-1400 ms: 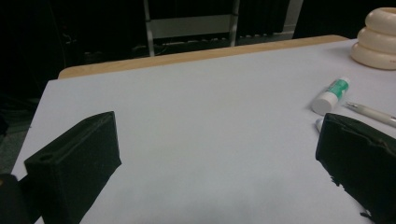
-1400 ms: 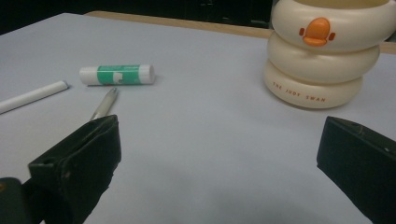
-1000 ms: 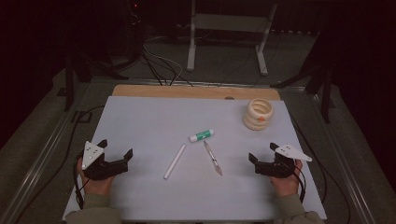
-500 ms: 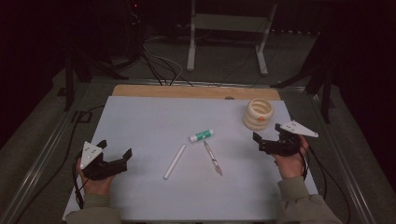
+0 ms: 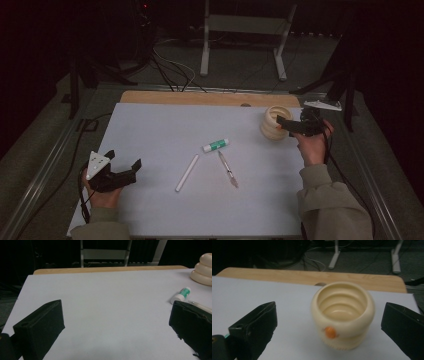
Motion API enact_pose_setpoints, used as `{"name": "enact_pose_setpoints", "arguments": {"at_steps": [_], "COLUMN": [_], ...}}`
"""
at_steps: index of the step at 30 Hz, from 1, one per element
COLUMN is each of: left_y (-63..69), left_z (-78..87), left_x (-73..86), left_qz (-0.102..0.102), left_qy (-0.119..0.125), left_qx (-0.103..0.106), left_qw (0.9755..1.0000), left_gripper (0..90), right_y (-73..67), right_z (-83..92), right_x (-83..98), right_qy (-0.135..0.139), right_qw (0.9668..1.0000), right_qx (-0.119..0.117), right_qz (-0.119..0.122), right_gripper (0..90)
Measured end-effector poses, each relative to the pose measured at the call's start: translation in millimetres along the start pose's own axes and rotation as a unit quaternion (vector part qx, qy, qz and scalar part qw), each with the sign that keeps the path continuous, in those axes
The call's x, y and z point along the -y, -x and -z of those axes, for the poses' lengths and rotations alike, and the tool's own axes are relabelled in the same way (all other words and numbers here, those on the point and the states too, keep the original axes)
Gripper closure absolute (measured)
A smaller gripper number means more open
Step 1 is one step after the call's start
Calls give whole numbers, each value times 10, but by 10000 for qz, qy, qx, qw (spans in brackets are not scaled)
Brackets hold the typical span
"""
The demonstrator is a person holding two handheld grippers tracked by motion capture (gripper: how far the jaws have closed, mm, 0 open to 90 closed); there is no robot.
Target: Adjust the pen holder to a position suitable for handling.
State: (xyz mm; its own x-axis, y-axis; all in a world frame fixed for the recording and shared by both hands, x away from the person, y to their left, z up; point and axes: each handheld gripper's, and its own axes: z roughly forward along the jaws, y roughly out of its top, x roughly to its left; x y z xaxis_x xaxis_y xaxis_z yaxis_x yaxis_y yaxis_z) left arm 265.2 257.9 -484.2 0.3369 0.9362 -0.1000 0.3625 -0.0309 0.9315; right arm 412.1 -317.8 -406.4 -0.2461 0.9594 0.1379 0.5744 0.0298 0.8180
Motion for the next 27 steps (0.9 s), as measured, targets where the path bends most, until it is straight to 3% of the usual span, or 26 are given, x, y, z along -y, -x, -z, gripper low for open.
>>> {"name": "enact_pose_setpoints", "arguments": {"at_steps": [5, 9, 11, 13, 14, 15, 16, 17, 19, 21, 24, 25, 27], "left_y": [5, 0, 2, 4, 8, 9, 9, 9, 9, 8, 5, 3, 2], "left_z": [-9, -13, -19, -19, -20, -21, -24, -25, -24, -23, -17, -14, -11], "left_x": [1, 5, 8, 8, 9, 10, 11, 11, 11, 12, 11, 10, 10], "left_qz": [1, -3, 4, 4, -15, -11, -8, -13, -12, -8, 3, -3, 0], "left_qy": [-20, -37, -57, -59, -63, -67, -74, -81, -84, -83, -80, -81, -76], "left_qx": [4, 24, 21, 25, 30, 34, 35, 38, 33, 26, 13, 16, 7], "left_qw": [10000, 10000, 10000, 10000, 10000, 10000, 10000, 10000, 10000, 10000, 10000, 10000, 10000], "left_gripper": [4, 4, 4, 4, 4, 4, 4, 3, 4, 4, 4, 4, 4], "right_y": [150, 231, 278, 278, 308, 398, 398, 421, 446, 431, 412, 386, 372], "right_z": [-274, -448, -540, -540, -589, -683, -683, -712, -762, -741, -727, -704, -690], "right_x": [-140, -150, -112, -112, -87, -14, -14, 11, 52, 38, 23, 28, 28], "right_qy": [-394, -649, -829, -829, -935, -1090, -1090, -1134, -1294, -1281, -1363, -1335, -1320], "right_qw": [9984, 9958, 9929, 9929, 9909, 9856, 9856, 9847, 9812, 9810, 9807, 9823, 9830], "right_qx": [312, 522, 715, 715, 803, 899, 899, 815, 837, 987, 1010, 1061, 1021], "right_qz": [-268, -375, -455, -455, -546, -928, -928, -1043, -1158, -1070, -967, -774, -767], "right_gripper": [16, 118, 184, 184, 219, 363, 363, 432, 639, 757, 766, 769, 769]}}
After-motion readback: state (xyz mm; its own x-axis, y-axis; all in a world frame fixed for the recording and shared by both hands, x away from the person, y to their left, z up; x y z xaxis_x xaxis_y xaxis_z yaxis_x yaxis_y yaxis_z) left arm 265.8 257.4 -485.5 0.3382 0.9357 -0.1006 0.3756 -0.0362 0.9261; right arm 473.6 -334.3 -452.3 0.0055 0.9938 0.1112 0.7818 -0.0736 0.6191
